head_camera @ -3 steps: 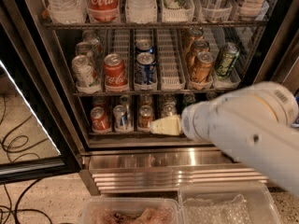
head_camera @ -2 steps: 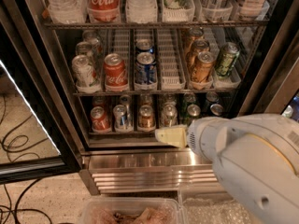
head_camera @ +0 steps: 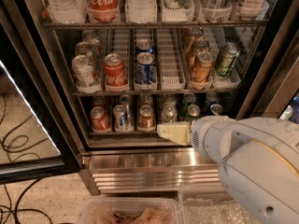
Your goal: Pick pepsi can from middle shelf of fridge
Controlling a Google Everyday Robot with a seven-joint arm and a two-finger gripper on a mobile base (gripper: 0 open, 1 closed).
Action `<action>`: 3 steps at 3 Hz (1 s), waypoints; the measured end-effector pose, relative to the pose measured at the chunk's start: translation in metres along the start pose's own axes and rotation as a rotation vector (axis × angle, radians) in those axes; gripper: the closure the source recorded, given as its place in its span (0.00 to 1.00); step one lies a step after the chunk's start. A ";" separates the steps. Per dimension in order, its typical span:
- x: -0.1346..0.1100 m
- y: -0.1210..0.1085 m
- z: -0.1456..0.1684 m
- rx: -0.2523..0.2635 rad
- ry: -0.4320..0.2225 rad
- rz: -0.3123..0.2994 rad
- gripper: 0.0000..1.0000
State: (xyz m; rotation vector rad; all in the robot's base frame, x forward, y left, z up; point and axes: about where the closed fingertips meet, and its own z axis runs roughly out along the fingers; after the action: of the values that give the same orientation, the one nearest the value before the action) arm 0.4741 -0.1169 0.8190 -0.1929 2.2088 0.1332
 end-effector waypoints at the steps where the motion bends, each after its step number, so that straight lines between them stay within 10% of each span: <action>1: -0.034 0.009 0.005 0.019 -0.045 0.060 0.00; 3: -0.070 0.024 0.021 0.085 -0.077 0.071 0.00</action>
Offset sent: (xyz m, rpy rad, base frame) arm 0.0568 0.0433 0.0175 0.0605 -0.0430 -0.0816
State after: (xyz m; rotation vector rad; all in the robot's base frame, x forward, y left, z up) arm 0.5277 -0.0833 0.8634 -0.0618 2.1400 0.0844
